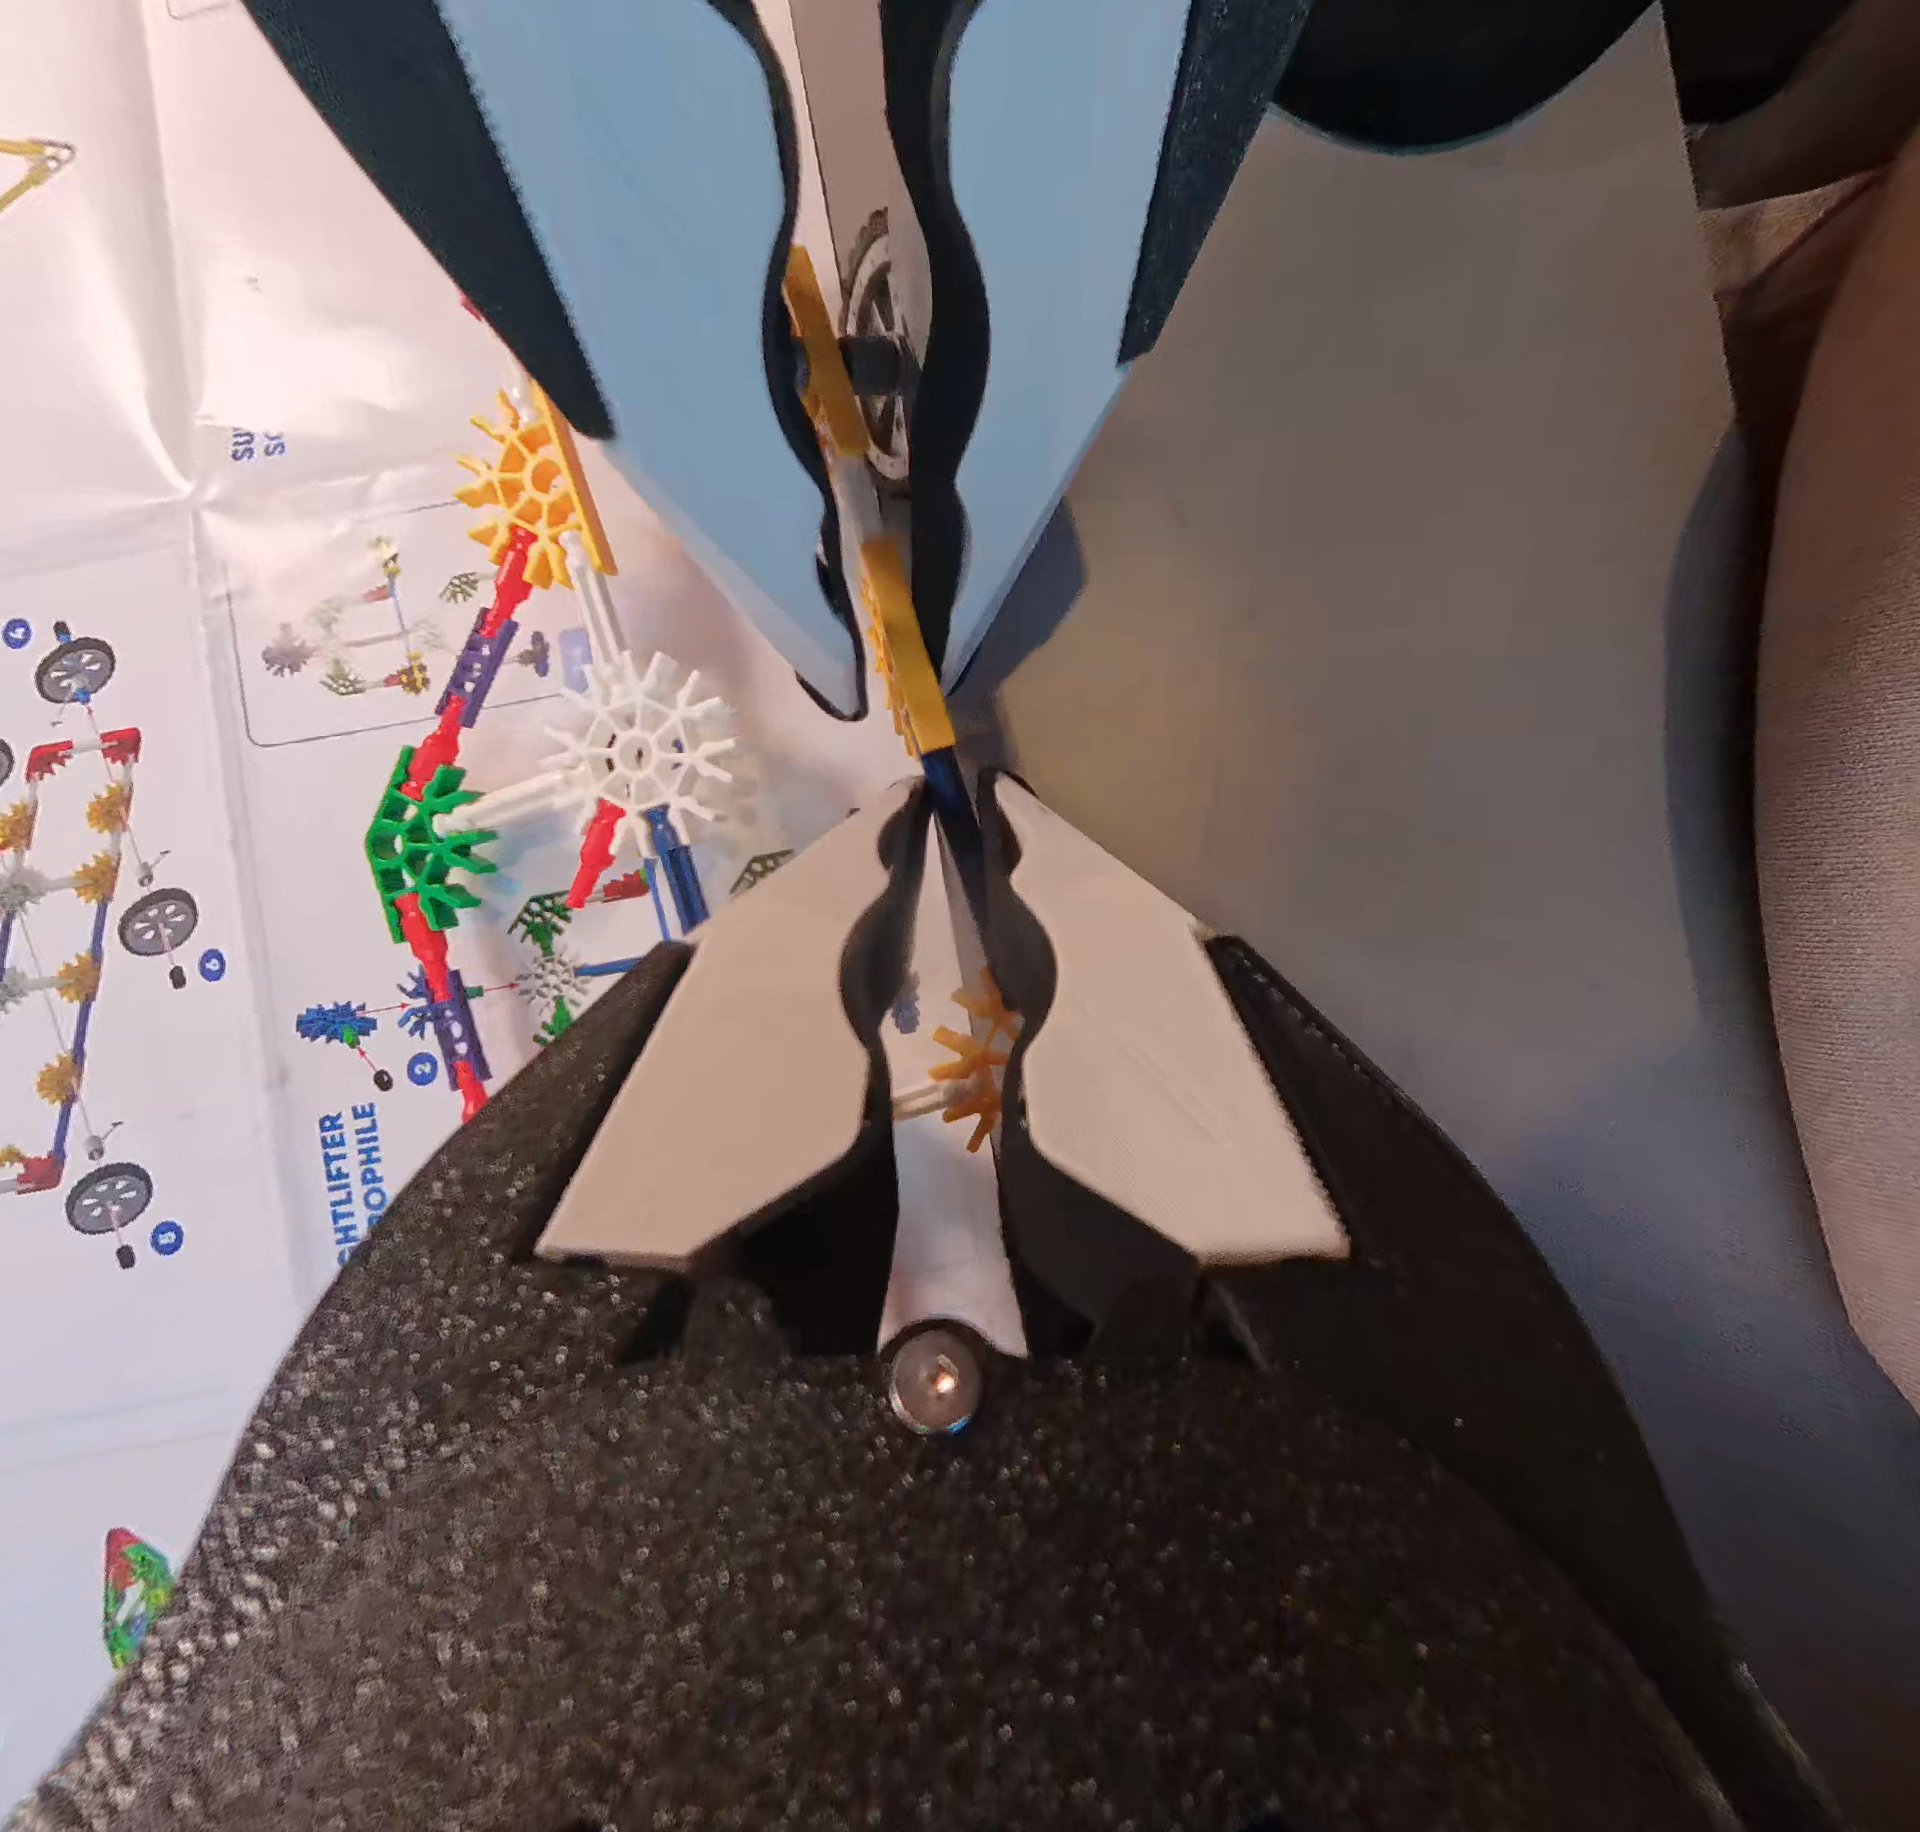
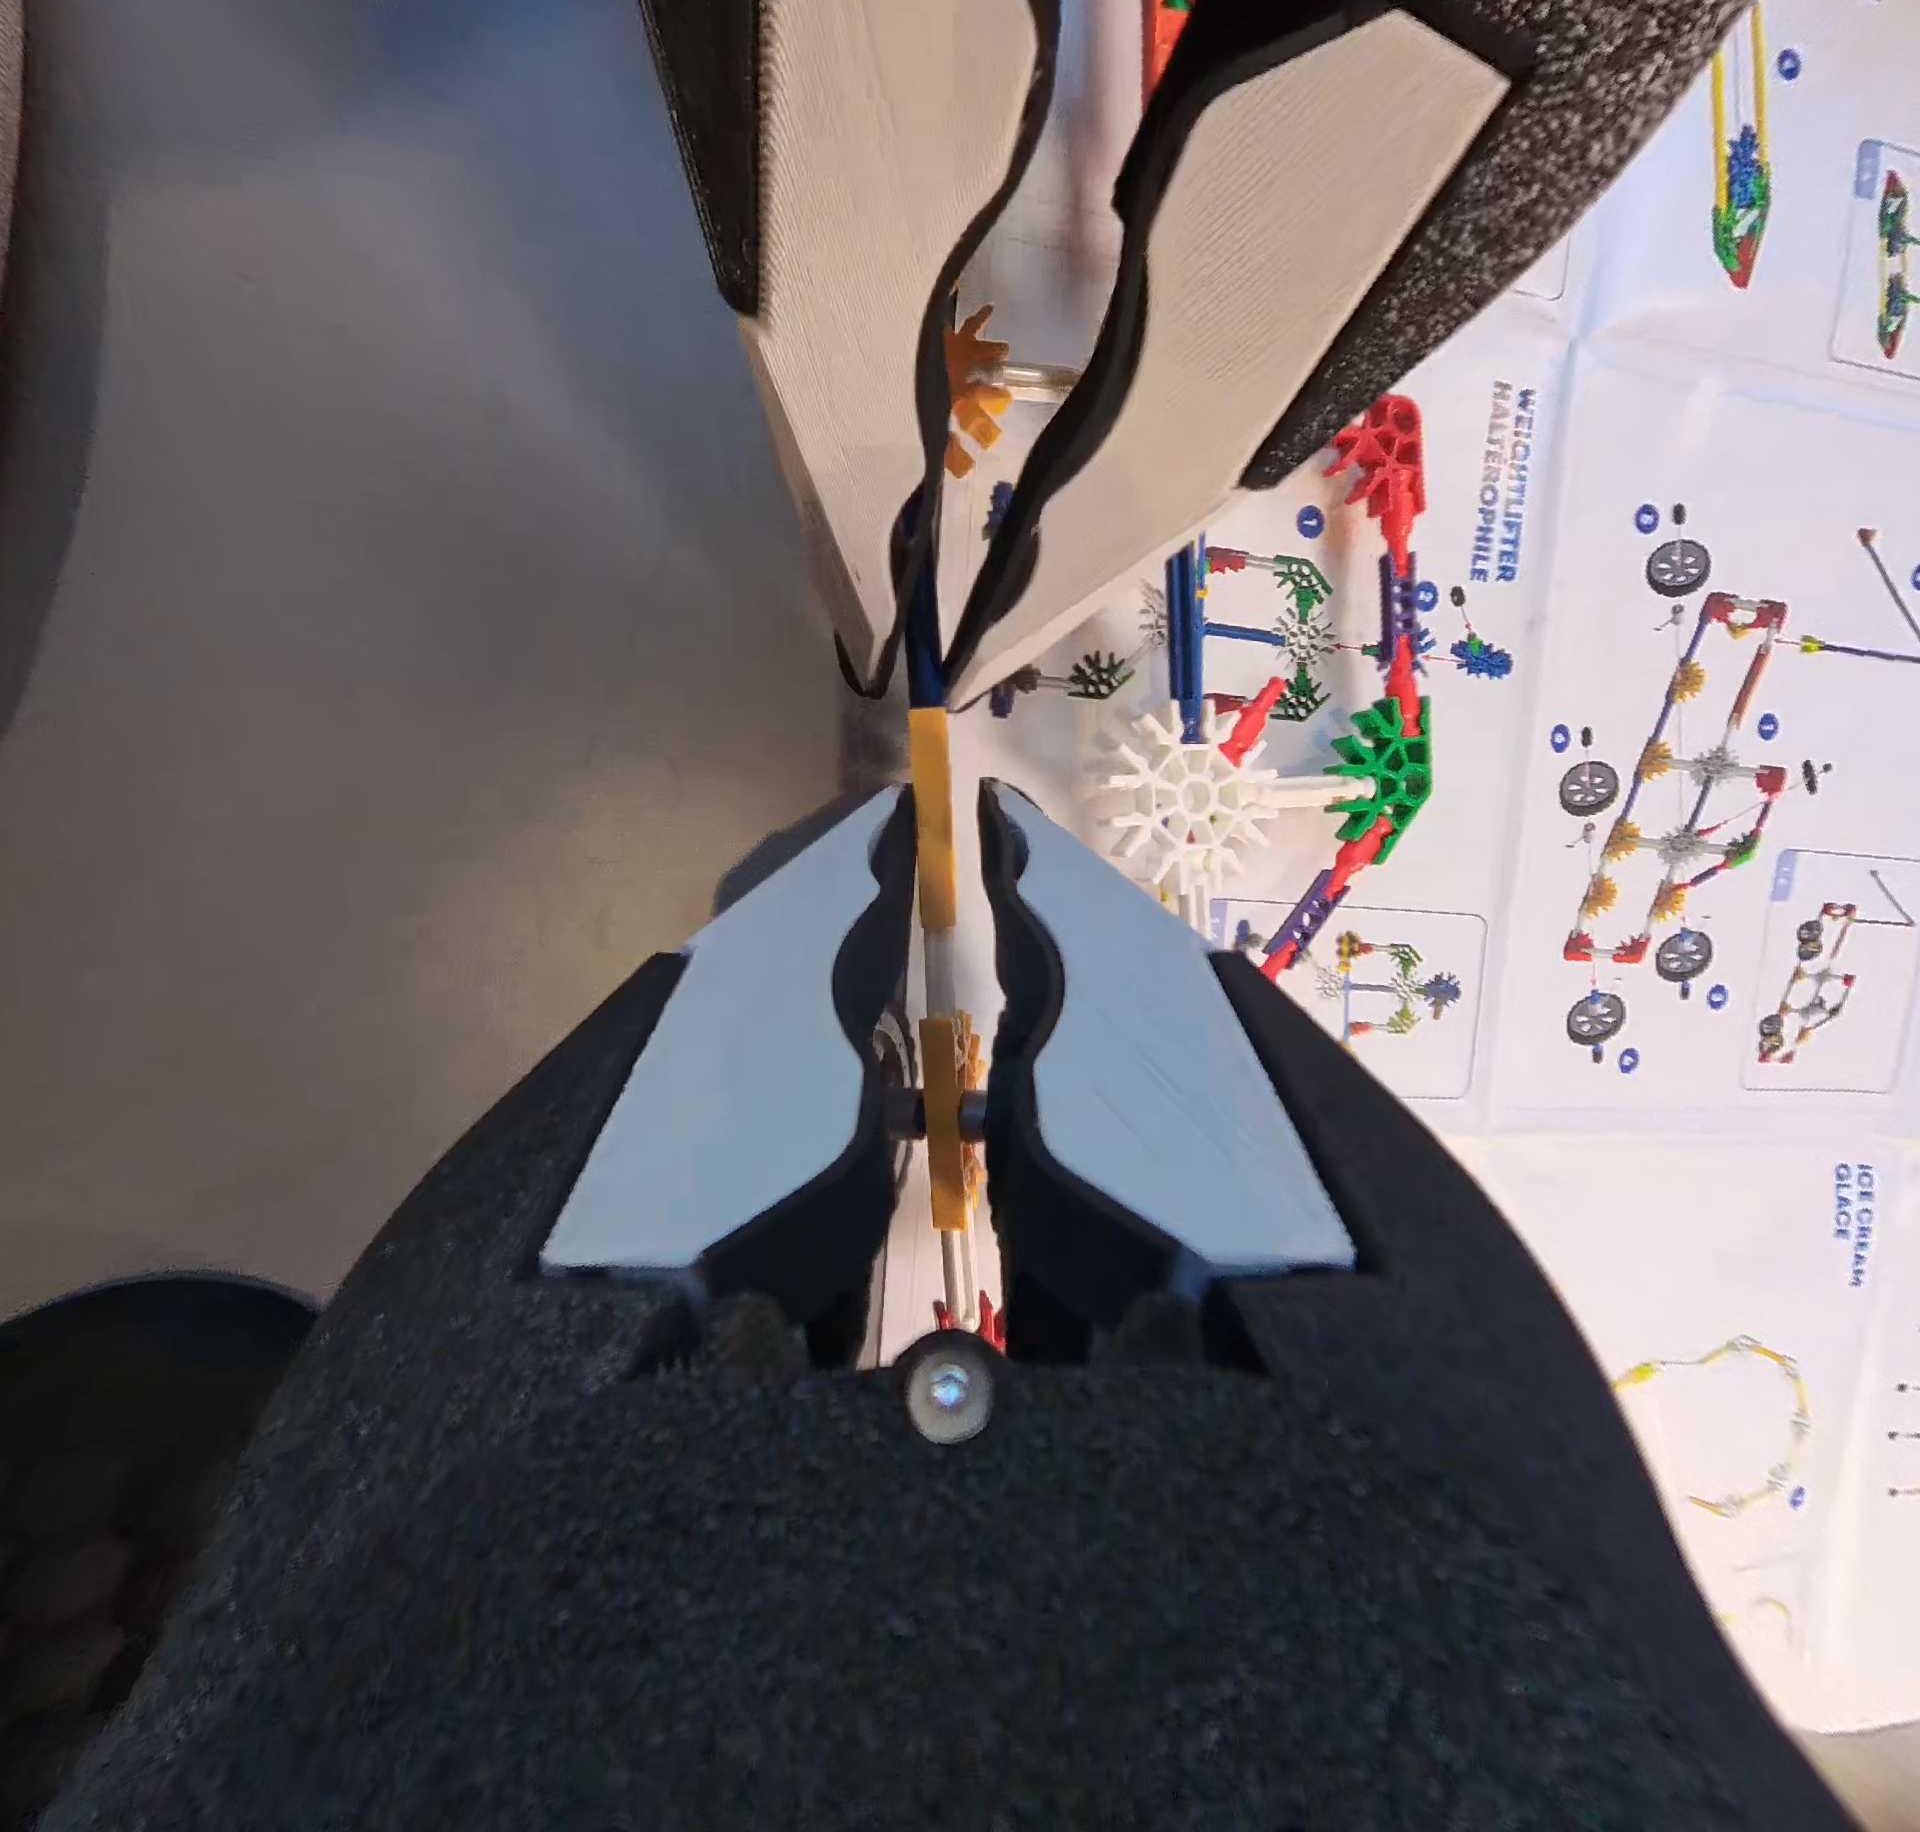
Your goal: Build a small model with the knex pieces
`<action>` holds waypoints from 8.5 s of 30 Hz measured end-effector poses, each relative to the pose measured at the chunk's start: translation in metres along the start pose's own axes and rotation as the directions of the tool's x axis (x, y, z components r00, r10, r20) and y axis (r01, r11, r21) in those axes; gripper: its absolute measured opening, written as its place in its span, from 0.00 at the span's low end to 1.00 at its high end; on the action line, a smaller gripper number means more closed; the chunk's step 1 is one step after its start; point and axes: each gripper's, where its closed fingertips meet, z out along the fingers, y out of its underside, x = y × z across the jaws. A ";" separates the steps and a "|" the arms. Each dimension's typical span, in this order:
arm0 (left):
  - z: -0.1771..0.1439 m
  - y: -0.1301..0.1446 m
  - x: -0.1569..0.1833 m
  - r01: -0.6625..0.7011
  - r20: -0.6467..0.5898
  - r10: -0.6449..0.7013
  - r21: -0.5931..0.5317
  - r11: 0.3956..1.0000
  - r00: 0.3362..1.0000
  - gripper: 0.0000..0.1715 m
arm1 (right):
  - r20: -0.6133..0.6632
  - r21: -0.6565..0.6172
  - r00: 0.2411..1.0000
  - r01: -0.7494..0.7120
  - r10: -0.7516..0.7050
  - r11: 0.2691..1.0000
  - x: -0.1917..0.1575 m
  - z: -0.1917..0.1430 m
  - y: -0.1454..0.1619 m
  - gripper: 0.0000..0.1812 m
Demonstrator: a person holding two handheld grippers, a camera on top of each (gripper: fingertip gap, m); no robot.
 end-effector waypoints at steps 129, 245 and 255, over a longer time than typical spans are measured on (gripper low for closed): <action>-0.018 -0.056 -0.064 0.027 -0.233 -0.005 0.092 0.995 0.973 0.31 | 0.203 0.624 0.910 -0.405 0.362 0.668 -0.006 -0.128 0.037 0.02; -0.126 0.038 -0.117 0.362 0.048 -0.449 0.520 0.773 0.892 0.02 | 0.089 0.127 0.986 -0.152 0.142 0.980 0.031 0.015 -0.004 0.12; -0.104 0.043 -0.115 0.384 0.025 -0.449 0.477 0.790 0.893 0.02 | 0.048 0.170 0.934 -0.358 0.355 0.918 0.053 -0.047 0.049 0.39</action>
